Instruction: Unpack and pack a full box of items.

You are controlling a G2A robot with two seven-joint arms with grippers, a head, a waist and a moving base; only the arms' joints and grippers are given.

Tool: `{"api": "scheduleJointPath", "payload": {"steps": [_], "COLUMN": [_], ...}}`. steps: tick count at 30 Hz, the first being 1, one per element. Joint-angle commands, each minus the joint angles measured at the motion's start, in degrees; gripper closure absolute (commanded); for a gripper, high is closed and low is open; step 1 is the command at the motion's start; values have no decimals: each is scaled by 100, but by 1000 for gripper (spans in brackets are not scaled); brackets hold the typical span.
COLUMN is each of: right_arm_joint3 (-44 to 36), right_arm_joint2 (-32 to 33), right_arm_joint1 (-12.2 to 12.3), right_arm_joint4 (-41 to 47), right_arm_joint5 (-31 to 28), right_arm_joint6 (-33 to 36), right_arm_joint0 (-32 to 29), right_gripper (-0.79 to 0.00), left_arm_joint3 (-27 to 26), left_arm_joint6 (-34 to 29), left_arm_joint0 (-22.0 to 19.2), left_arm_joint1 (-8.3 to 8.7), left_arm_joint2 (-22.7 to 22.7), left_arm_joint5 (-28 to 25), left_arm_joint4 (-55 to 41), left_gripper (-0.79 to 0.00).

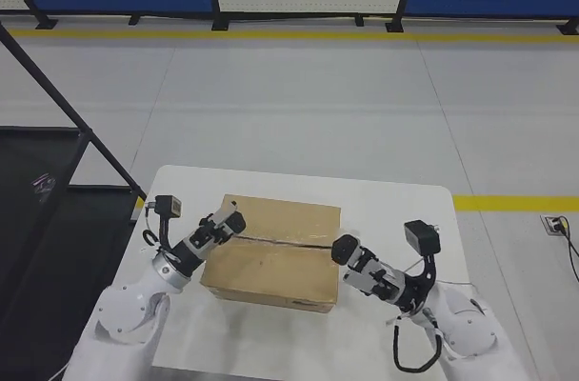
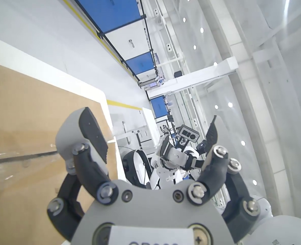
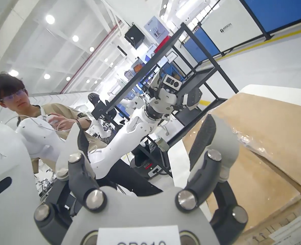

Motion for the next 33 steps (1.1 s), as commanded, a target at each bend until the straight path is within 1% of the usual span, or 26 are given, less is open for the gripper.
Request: {"api": "scheduleJointPath", "payload": {"steps": [1,5,6,8,10,14,16,19,23,26,30,31,32,33], "right_arm_joint3": [101,363,408,549,712,1222,1515,1833,1903,1727,1252,1112,1008,1008], "right_arm_joint2": [-195,-438,-493,-583,-743,-869,-916,-943,-745,-440,63,192,278,278], "right_arm_joint1": [-39,-96,-109,-134,-160,-192,-214,-234,-186,-102,44,82,105,105], "right_arm_joint4": [-213,-476,-588,-766,-812,-861,-679,-543,-331,-150,-97,-200,-304,-304], "right_arm_joint5": [389,581,711,1149,1632,2327,2534,2382,1792,1409,912,886,919,919], "right_arm_joint6": [-255,-601,-666,-766,-596,-301,-127,-143,-121,3,242,279,256,256], "right_arm_joint0": [245,629,725,969,1232,1808,2068,2211,1992,1611,891,695,563,563], "right_gripper": [-785,-785,-785,-785,-785,-785,-785,-785,-785,-785,-785,-785,-785,-785], "left_arm_joint3": [-2,-7,-7,-14,-28,-45,-68,-57,-2,174,601,663,663,663], "left_arm_joint6": [4,17,17,-12,-62,-187,-257,-498,-948,-1268,-1883,-1892,-1892,-1892], "left_arm_joint0": [140,351,390,462,504,517,492,298,-85,-479,-1170,-1275,-1275,-1275], "left_arm_joint1": [22,53,59,70,82,102,110,131,139,117,83,82,82,82], "left_arm_joint2": [-170,-385,-426,-492,-545,-574,-567,-477,-66,309,784,823,823,823], "left_arm_joint5": [-34,-108,-127,-155,-173,-165,-149,13,182,382,814,865,865,865], "left_arm_joint4": [-97,-174,-197,-250,-287,-294,-291,-109,322,361,345,429,429,429], "left_gripper": [-785,-785,-785,-785,-785,-785,-785,-785,-785,-785,-785,-785,-785,-785]}}
